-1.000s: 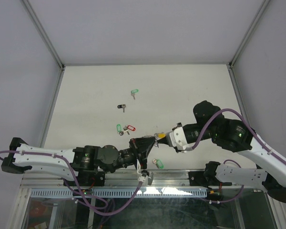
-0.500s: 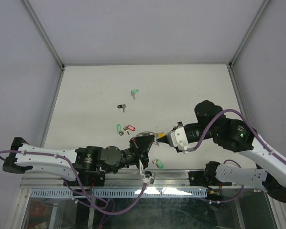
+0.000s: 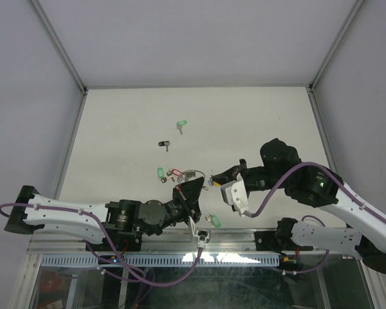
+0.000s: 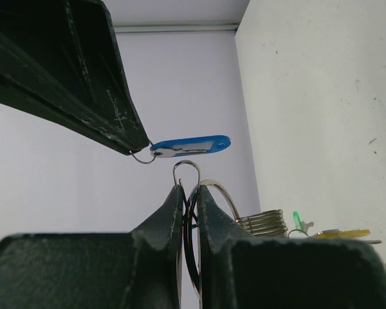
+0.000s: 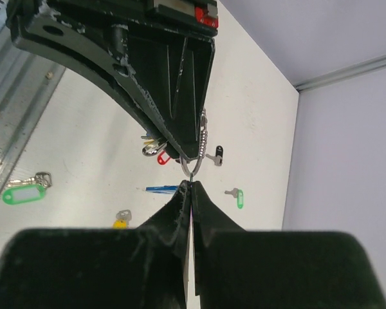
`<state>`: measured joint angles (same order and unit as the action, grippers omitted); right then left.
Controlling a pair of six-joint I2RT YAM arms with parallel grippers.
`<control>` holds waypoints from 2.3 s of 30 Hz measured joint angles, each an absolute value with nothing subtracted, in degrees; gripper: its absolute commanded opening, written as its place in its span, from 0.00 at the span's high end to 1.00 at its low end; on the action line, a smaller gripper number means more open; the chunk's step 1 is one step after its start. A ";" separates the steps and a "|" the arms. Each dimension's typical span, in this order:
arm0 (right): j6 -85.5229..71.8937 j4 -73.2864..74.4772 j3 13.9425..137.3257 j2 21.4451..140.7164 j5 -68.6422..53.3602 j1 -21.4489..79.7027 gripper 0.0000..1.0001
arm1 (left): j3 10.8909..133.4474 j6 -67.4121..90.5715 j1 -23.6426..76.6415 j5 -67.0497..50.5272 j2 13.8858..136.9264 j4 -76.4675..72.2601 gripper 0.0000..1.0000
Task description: Put the keys on the keyring
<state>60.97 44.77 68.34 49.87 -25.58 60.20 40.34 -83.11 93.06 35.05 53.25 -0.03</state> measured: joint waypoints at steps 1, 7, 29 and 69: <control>62.00 44.62 68.05 49.89 -24.88 60.31 1.00 | 40.34 -83.31 93.06 35.24 53.28 -0.05 1.00; 66.35 43.90 67.68 50.46 -22.33 61.08 1.00 | 40.34 -83.61 93.03 35.92 54.19 -0.01 1.00; 72.14 48.42 70.08 54.19 -18.00 67.83 1.00 | 40.34 -83.61 93.06 36.01 54.74 0.89 1.00; 71.18 55.42 72.97 57.30 -16.29 72.07 1.00 | 40.34 -83.55 93.06 35.99 54.74 2.13 1.00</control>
